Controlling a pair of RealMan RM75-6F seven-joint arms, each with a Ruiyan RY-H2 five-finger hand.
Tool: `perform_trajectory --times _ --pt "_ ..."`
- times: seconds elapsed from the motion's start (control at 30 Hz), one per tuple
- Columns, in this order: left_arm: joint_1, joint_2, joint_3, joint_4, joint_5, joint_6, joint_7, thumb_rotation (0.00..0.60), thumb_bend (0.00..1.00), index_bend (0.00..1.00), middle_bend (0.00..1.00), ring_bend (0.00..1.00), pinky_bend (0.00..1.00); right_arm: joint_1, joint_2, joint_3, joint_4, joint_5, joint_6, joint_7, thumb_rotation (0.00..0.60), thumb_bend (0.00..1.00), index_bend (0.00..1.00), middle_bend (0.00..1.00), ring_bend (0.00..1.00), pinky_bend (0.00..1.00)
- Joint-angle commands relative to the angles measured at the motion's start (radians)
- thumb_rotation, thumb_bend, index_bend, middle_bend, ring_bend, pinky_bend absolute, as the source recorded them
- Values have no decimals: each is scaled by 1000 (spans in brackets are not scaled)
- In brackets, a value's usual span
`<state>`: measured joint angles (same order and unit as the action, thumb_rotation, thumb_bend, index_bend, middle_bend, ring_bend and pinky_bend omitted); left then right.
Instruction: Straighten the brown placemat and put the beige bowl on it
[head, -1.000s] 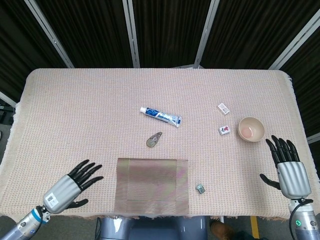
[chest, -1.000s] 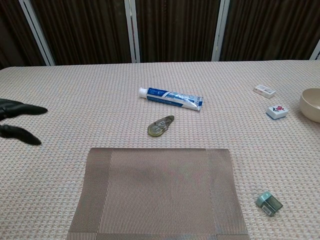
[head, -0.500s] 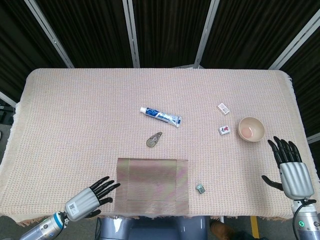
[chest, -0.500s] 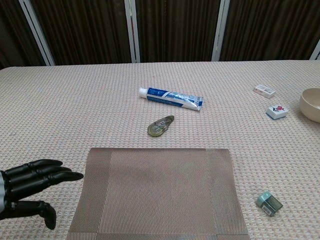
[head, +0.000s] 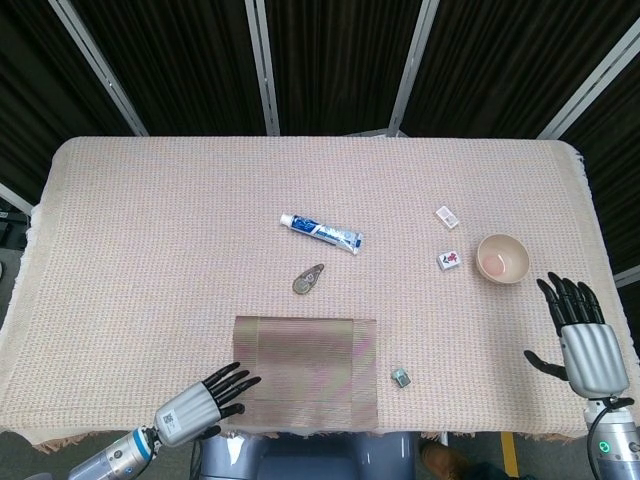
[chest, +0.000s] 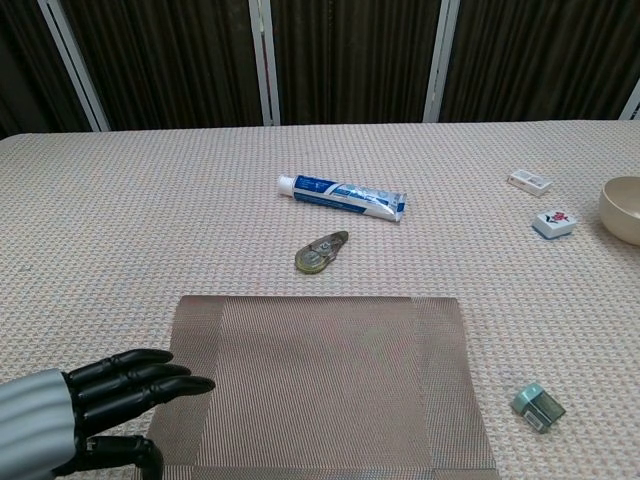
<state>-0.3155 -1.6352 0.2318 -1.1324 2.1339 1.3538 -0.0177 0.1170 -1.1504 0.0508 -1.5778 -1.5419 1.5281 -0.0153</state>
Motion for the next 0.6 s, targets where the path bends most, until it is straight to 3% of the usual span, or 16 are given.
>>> perform_trajectory --times 0.03,0.6 --pt "-9 -16 -3 3 -15 -23 6 600 224 397 0 0 0 -1 4 0 -6 4 -6 17 600 0 0 0 0 0" --pt "-33 -47 8 7 -47 -38 32 600 226 397 0 0 0 -4 11 11 -2 10 -7 28 600 0 0 0 0 0"
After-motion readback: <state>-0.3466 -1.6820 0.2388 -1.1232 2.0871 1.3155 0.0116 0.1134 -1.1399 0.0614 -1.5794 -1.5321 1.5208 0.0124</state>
